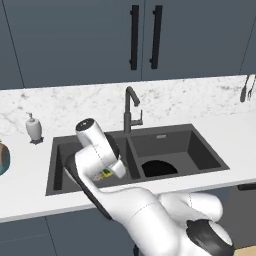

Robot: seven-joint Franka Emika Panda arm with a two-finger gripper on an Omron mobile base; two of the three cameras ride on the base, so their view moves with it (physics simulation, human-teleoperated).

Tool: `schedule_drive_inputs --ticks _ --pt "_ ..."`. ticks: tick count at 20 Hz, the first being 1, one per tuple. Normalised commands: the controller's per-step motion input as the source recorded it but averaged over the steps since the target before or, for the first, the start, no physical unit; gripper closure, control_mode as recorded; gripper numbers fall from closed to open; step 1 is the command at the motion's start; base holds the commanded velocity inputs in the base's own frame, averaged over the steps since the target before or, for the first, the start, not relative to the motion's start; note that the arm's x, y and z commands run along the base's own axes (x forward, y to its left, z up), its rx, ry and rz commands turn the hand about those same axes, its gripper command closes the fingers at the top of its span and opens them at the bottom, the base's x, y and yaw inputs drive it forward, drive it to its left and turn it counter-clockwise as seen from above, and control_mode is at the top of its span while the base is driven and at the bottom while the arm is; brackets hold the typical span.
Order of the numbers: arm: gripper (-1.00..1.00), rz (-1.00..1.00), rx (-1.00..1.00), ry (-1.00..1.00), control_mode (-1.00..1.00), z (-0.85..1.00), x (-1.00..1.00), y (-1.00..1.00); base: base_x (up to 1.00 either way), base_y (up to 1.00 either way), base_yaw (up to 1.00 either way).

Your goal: Pick the pan and sponge and place them into the sink. Then turn on the water.

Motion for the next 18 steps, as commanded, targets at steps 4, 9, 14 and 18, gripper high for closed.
schedule_drive_inputs --ticks 4,9,14,18 --pt "1.00 0.00 0.00 -0.08 -1.00 0.11 -0.02 -1.00 0.00 0.00 0.00" --pt "1.00 0.01 0.01 -0.04 -1.00 0.09 -0.10 -1.00 0.00 0.00 0.00" --pt "1.00 0.02 0.11 0.00 -1.00 0.31 -0.08 -1.00 0.00 0.00 0.00" --pt "1.00 0.05 0.22 0.00 -1.00 0.49 -0.02 -1.00 0.00 0.00 0.00"
